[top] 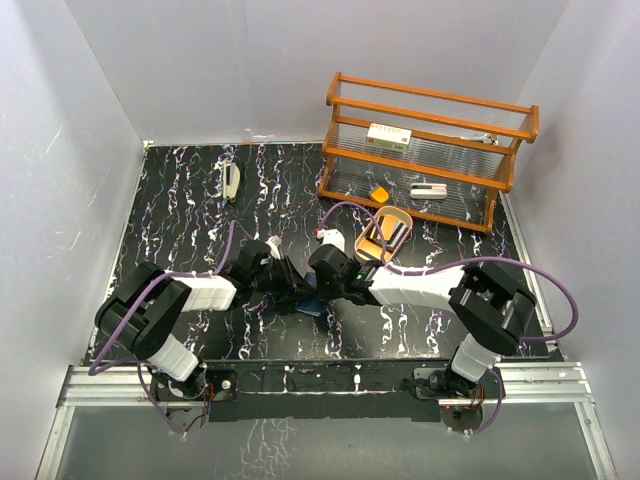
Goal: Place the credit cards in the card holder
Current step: Close the card holder at the center of the board.
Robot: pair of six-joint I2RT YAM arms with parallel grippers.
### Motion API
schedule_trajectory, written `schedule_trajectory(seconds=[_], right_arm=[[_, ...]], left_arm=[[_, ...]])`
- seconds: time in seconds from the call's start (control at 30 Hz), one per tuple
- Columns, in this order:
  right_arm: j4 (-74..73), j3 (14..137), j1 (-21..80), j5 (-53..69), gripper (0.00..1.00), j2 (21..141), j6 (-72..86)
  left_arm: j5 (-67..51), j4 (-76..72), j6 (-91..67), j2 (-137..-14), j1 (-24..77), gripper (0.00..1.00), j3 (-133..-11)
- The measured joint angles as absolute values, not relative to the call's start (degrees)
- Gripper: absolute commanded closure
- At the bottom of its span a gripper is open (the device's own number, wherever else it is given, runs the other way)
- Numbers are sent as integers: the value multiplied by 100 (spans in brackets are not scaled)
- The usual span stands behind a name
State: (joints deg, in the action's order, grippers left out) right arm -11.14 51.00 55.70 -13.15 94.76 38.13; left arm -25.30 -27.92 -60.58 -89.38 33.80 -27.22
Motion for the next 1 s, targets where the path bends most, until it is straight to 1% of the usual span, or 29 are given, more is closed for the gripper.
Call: schedule_trajectory(seconds=[0.17,0.3,0.43,0.63,0.87,0.93,1.0], right_arm=[[-1070,5120,5502,-1144,93,9491,3745],[-956,5100,5330,-840,91,9408,3669],[-1092,5098,5131,-596,86,9312,3542],[-1890,5201,4910,-646,75,8895,3299],[-1953,5251,4908,-591,71,8333,3301],[-1892,5231,4910,-565,68,8261,3310],[-1826,5177,4910,-543,63,8184,3312]], left_arm=[[-2349,-2558,-6031,-8770,3389,80,-2722],[-2082,-1756,-5769,-8547,3382,78,-2998],[-1767,-974,-5481,-8219,3247,77,-3188],[-1573,-403,-5284,-7955,3000,74,-3197],[-1734,-405,-5205,-7887,2998,69,-3197],[-1831,-467,-5199,-7887,2998,66,-3197],[-1911,-508,-5153,-7887,2993,61,-3201]])
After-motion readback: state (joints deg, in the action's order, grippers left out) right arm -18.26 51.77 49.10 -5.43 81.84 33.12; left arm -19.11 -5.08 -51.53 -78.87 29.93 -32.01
